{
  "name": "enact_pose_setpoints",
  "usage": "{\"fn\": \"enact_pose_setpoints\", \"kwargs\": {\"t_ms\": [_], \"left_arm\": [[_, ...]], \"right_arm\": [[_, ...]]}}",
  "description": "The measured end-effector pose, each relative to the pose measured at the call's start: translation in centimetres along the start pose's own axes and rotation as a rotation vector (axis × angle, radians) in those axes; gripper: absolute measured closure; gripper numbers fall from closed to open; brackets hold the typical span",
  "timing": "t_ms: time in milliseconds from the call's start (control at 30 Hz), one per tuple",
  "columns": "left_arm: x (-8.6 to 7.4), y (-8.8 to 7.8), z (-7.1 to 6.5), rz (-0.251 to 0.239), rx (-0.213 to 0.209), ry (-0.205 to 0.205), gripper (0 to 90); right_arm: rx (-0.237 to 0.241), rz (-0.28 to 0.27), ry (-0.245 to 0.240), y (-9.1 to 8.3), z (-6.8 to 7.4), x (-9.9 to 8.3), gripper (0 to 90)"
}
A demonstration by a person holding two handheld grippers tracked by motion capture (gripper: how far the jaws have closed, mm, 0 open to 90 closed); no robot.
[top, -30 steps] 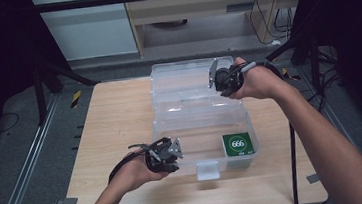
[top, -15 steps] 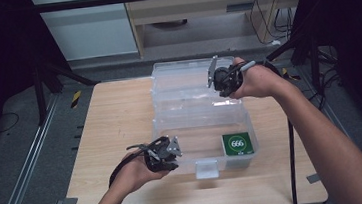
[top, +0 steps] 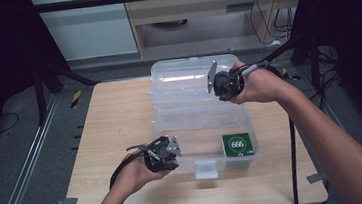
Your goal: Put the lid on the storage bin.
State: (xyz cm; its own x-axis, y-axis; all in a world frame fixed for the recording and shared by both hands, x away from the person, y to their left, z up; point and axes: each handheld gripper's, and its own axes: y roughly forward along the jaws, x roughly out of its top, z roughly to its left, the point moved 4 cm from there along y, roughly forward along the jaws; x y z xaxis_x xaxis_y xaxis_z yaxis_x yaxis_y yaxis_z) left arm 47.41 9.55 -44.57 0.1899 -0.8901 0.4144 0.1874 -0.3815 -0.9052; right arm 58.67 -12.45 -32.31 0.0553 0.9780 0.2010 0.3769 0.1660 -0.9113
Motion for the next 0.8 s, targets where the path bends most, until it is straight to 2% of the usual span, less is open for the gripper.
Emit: {"fn": "enact_pose_setpoints", "kwargs": {"t_ms": [33,67,100,400,633,800], "left_arm": [[-0.1,0.0,-0.4,-0.003,-0.004,-0.058,79.2],[-0.1,0.0,-0.5,-0.005,0.0,-0.08,79.1],[0.0,0.0,0.0,-0.004,0.007,-0.003,78.8],[0.0,0.1,0.0,-0.011,0.015,-0.009,78.2],[0.1,0.1,0.1,-0.027,0.019,-0.026,78.0],[0.4,0.4,0.2,-0.04,0.026,-0.027,78.3]], "right_arm": [[0.005,-0.006,0.002,-0.2,0.2,-0.1,88.6],[0.007,-0.008,0.003,-0.3,0.4,-0.1,88.5],[0.007,-0.014,-0.003,-0.4,0.6,-0.2,88.6],[-0.017,-0.033,-0.032,-1.2,2.5,-0.4,88.2],[-0.01,-0.024,-0.015,-0.8,1.6,-0.5,87.2],[-0.025,-0.024,-0.012,-0.6,1.1,-0.5,87.1]]}}
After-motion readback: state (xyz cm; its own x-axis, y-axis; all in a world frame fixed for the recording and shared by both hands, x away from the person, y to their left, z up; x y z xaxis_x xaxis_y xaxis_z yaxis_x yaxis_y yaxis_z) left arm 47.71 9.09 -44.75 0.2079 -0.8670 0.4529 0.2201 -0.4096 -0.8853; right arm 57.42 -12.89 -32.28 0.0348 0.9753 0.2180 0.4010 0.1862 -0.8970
